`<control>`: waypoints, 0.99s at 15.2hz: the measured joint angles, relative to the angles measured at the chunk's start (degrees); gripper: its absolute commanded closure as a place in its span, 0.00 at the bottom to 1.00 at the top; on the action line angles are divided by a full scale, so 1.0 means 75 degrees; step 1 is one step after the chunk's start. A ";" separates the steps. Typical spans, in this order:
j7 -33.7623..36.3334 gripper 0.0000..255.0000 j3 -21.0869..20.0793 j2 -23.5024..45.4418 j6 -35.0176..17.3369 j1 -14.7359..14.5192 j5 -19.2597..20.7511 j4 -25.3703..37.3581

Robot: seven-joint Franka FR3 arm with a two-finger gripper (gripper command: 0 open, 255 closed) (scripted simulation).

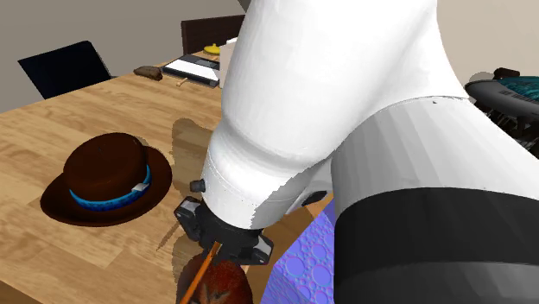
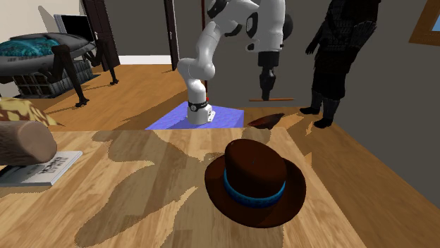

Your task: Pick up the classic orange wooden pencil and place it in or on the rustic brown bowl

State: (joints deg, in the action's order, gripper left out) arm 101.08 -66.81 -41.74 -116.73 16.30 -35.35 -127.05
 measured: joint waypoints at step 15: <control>-0.0009 1.00 -0.1210 0.0143 -0.1349 0.0289 -0.0603 -0.0848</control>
State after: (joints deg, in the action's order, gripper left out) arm 101.01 -75.88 -40.67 -126.85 18.47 -39.87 -133.41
